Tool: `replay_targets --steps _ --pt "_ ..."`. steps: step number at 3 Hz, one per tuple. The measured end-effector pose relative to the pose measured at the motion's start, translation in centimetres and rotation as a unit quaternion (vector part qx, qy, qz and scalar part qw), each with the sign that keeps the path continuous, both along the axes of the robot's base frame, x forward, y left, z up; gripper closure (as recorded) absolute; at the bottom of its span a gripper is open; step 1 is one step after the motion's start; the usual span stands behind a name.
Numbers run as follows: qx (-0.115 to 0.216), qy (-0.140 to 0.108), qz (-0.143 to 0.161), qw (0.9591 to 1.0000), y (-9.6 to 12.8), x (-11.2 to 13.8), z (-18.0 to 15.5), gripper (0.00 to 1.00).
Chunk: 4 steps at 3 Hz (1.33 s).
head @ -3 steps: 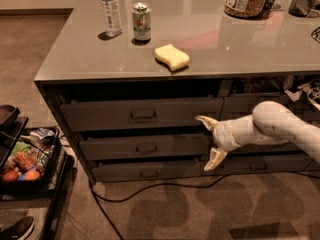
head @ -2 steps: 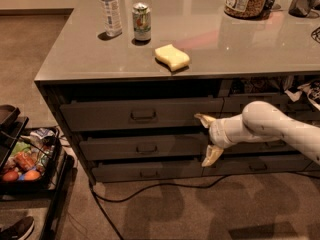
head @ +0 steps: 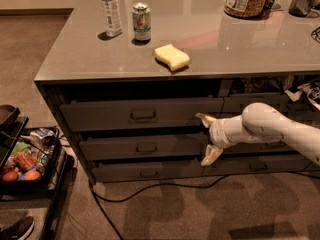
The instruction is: Open middle drawer
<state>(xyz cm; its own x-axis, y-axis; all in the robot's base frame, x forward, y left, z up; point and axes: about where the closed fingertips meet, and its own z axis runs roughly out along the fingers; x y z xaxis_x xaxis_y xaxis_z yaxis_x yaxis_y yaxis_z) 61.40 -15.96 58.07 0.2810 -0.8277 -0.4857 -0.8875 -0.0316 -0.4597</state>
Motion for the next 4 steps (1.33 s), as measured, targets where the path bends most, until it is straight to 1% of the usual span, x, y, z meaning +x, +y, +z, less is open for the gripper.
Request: replay_targets --steps 1,2,3,4 --pt "-0.01 0.011 -0.002 0.9999 0.2 0.1 -0.2 0.0" --pt "-0.019 0.058 -0.002 0.9981 0.1 -1.8 -3.3 0.0" --pt "0.003 0.077 -0.009 0.997 0.0 -3.9 -7.0 0.0" --pt "0.003 0.077 -0.008 0.997 0.0 -3.9 -7.0 0.0"
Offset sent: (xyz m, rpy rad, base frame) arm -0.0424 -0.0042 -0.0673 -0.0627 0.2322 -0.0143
